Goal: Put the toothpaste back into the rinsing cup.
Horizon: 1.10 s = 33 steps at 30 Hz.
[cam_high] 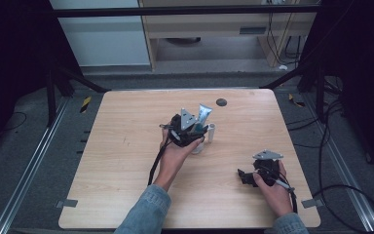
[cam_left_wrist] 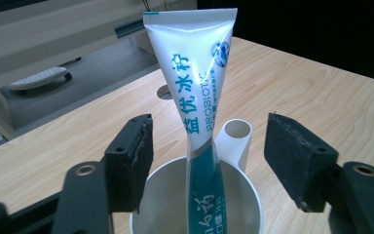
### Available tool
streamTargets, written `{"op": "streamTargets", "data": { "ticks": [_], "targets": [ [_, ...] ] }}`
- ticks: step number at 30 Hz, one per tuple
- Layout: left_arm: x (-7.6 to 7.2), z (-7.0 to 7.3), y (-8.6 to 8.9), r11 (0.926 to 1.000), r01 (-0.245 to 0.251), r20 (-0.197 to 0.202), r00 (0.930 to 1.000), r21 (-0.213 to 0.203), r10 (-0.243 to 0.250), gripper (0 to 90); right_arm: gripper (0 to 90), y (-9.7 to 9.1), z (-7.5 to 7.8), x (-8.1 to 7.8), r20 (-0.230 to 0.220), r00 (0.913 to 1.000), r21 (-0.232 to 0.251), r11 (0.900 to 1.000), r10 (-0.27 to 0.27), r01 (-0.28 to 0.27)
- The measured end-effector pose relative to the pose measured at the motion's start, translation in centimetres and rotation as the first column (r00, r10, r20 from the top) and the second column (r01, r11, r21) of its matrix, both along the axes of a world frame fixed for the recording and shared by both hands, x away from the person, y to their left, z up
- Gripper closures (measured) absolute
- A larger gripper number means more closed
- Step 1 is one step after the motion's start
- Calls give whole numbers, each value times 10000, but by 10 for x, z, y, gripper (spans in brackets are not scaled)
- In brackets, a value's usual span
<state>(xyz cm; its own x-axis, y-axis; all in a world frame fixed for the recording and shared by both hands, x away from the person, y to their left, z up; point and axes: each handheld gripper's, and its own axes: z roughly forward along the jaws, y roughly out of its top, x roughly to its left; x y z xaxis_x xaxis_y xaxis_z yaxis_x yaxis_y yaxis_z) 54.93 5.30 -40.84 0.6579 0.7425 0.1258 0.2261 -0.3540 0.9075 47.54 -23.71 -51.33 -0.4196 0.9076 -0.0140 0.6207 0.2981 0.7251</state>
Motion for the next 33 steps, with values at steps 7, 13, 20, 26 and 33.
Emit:
{"op": "streamTargets", "data": {
  "ticks": [7,13,20,26,33],
  "targets": [
    [-7,7,-1,9999,61,-65,10000,113,-61,199,4,0,0,0,1,10000,-6,10000,-3,3],
    [-15,9,-4,9979,389,-430,9984,513,-367,122,5,0,0,0,0,10000,-1,10000,-7,7],
    [-24,12,-8,9955,494,-481,9978,813,-456,85,4,0,0,0,0,10000,-1,10000,-3,3],
    [-29,13,-3,9956,512,-810,9957,780,-448,77,4,0,0,0,8,10000,1,10000,2,-2],
    [-34,12,7,9931,438,-1267,9915,1090,-298,69,4,0,0,0,-2,10000,-2,10000,-3,3]
  ]
}}
